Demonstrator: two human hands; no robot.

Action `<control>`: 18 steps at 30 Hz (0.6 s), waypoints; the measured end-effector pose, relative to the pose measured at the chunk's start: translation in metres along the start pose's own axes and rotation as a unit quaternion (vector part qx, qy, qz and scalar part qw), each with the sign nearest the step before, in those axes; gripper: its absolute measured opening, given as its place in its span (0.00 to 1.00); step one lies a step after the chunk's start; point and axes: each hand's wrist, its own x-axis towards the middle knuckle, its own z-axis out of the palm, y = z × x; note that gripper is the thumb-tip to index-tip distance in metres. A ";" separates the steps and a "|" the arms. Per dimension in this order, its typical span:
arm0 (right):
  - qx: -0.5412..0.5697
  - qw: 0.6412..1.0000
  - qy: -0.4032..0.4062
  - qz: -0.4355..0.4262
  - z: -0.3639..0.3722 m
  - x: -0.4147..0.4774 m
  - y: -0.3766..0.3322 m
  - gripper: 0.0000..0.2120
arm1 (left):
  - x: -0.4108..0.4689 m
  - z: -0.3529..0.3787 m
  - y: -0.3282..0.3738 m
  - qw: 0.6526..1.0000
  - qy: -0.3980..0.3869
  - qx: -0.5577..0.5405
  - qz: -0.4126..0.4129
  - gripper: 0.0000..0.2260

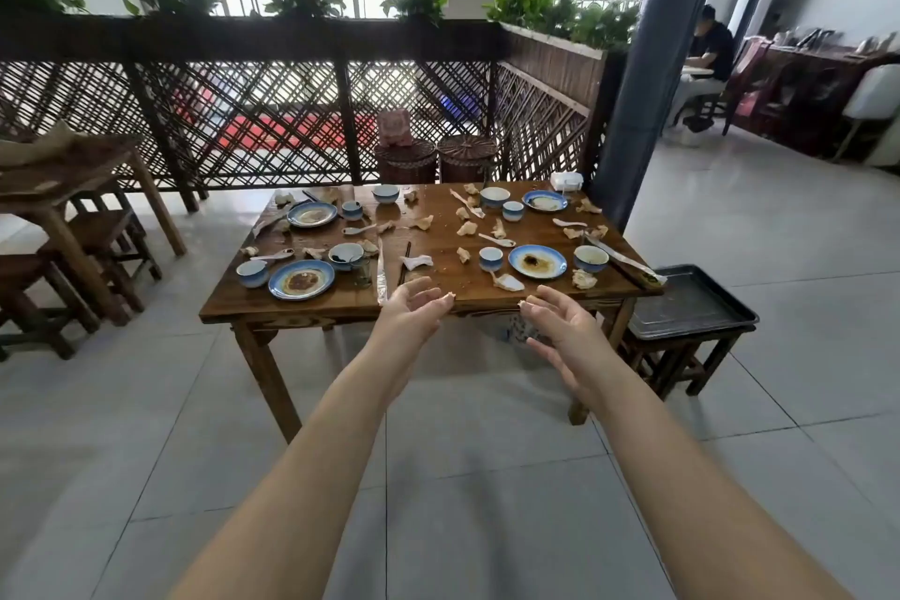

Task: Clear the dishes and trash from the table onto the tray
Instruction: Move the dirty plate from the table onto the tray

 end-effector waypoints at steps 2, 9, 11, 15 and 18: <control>0.016 1.000 0.013 -0.001 -0.001 0.006 -0.002 0.30 | 0.005 0.003 0.001 1.000 -0.005 -0.005 0.007 0.19; 0.067 0.997 0.035 0.019 -0.016 0.044 -0.005 0.28 | 0.052 0.025 -0.005 0.999 0.004 -0.012 0.030 0.17; 0.060 0.997 0.041 0.020 -0.022 0.058 -0.006 0.28 | 0.066 0.031 -0.007 1.000 0.005 -0.012 0.025 0.19; 0.054 0.997 0.048 0.030 -0.040 0.101 -0.005 0.29 | 0.109 0.054 -0.012 1.000 0.008 -0.016 0.012 0.18; 0.049 0.997 0.049 0.037 -0.053 0.132 -0.005 0.29 | 0.141 0.071 -0.016 1.000 0.009 -0.011 -0.005 0.18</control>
